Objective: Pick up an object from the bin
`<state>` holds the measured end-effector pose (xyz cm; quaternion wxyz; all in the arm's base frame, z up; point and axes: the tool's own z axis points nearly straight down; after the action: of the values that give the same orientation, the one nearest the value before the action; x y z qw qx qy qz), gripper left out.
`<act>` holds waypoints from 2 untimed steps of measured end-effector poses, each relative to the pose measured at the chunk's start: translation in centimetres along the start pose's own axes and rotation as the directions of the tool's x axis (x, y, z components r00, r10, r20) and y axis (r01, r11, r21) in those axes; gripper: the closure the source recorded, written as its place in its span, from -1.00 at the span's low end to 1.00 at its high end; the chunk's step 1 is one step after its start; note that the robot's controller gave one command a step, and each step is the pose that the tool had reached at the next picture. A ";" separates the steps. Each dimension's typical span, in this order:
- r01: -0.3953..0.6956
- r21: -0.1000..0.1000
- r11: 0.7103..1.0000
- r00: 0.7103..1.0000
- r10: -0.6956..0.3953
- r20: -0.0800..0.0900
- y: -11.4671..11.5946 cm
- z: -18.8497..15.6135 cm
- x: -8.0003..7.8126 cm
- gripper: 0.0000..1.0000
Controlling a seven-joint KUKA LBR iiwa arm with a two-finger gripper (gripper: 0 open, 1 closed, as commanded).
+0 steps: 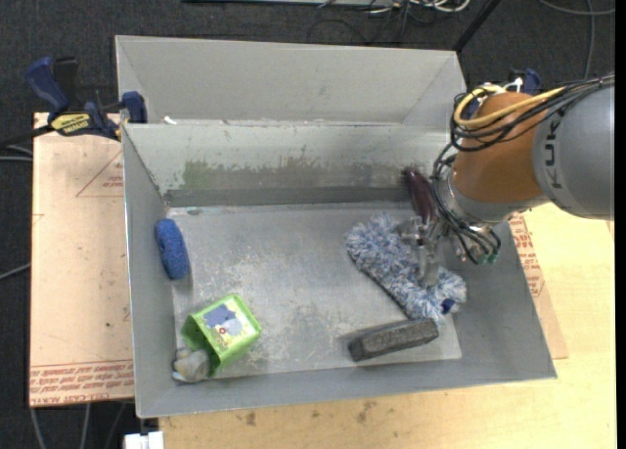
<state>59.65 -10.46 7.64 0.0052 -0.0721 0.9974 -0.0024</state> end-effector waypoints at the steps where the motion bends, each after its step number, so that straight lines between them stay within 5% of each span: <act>1: 0.000 0.000 1.000 1.000 0.000 0.000 0.0 0.0 0.0 1.00; 2: 0.000 0.000 1.000 1.000 0.000 0.000 0.0 0.0 0.0 1.00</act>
Offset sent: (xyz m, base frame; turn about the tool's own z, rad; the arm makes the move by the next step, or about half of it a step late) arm 0.0000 0.0000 0.0000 0.0000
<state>59.65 -10.45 7.64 0.0052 -0.0721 0.9974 -0.0025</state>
